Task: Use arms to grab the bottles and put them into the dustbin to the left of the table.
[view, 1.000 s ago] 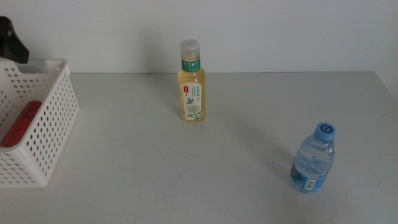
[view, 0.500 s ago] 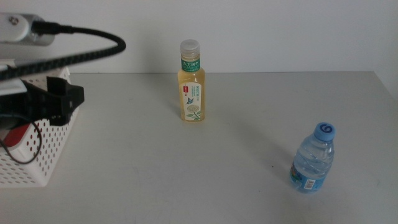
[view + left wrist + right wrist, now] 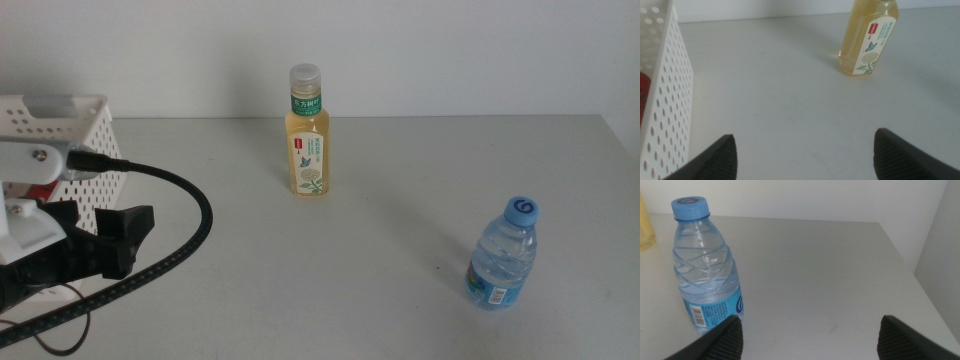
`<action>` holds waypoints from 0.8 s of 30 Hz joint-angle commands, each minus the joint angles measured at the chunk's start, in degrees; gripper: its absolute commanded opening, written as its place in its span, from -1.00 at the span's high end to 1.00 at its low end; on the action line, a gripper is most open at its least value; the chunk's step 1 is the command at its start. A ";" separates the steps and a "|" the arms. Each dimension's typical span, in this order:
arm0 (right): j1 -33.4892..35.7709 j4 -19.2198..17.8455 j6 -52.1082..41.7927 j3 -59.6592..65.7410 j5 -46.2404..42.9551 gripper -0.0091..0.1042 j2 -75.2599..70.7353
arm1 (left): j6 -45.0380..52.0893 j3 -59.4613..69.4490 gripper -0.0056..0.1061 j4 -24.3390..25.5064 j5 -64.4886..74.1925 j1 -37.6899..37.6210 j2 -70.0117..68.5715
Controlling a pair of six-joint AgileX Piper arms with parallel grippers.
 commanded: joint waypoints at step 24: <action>-0.38 -0.67 -0.49 -0.51 -4.31 -0.83 -1.24 | 3.81 -1.42 -0.78 -0.06 -14.78 -5.21 3.72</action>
